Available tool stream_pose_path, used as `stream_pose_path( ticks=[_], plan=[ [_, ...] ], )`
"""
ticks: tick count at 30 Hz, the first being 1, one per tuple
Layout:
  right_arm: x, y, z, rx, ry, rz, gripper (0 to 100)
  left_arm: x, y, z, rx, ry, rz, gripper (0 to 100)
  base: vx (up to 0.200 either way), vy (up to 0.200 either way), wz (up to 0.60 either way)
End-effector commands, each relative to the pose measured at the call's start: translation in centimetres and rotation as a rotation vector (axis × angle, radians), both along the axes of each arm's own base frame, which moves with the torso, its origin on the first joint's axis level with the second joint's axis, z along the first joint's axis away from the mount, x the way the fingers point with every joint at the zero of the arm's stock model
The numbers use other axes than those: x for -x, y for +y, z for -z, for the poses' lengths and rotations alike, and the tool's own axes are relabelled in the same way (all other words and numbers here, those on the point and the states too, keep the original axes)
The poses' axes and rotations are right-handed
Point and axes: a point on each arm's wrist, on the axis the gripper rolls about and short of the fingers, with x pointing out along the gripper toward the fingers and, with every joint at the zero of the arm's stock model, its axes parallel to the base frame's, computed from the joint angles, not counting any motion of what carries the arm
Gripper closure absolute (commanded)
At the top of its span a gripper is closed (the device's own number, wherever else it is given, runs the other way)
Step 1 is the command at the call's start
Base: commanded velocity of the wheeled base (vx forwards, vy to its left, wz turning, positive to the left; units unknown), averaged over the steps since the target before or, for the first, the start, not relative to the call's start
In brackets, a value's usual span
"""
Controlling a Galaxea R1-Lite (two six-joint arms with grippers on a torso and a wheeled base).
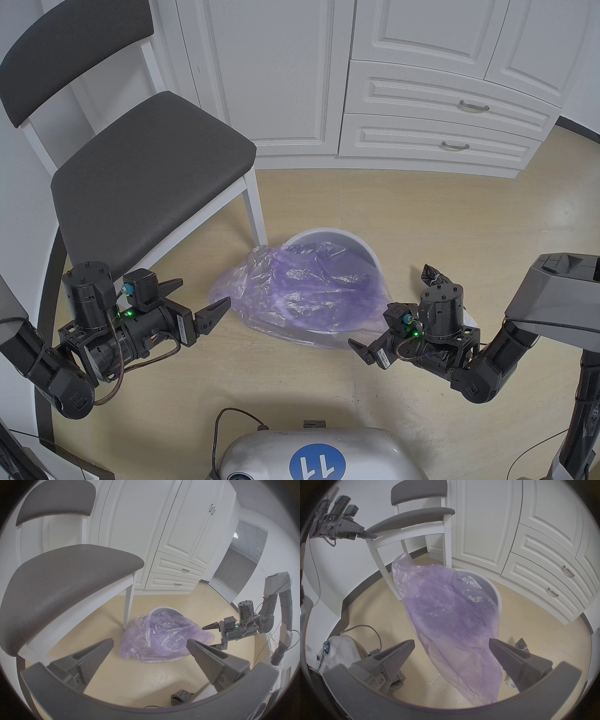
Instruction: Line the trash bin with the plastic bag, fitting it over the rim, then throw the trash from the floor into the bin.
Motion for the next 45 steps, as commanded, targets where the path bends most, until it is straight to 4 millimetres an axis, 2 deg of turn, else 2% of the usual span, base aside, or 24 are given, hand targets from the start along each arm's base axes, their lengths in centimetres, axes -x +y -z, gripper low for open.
stream_pose_path(
  ticks=[1,7,8,15,21,35,45],
  plan=[
    [-0.4,0.1,0.9,0.011,0.006,0.014,0,-0.1,0.0,0.1,0.0,0.002,-0.001,0,0.0,0.0,0.0],
    [-1.0,0.4,1.5,0.0,-0.033,0.031,0,-0.1,0.0,0.1,0.0,0.003,-0.001,0,0.0,0.0,0.0],
    [-1.1,0.4,1.4,-0.009,-0.045,0.031,100,-0.1,0.0,0.1,0.0,0.003,-0.001,0,0.0,0.0,0.0],
    [-1.2,0.1,0.8,-0.026,-0.071,0.043,100,-0.1,0.0,0.1,0.0,0.003,-0.001,0,0.0,0.0,0.0],
    [-0.9,-0.1,0.3,-0.03,-0.077,0.041,100,0.6,0.2,-1.3,0.015,-0.054,0.0,0,0.0,0.0,0.0],
    [-1.2,0.0,-0.3,-0.07,-0.082,0.049,100,0.4,0.2,-1.2,0.009,-0.052,-0.001,0,0.0,0.0,0.0],
    [-3.2,0.5,-1.7,-0.211,-0.094,0.113,100,-0.3,0.8,-1.3,0.012,-0.062,-0.03,0,0.0,0.0,0.0]
  ],
)
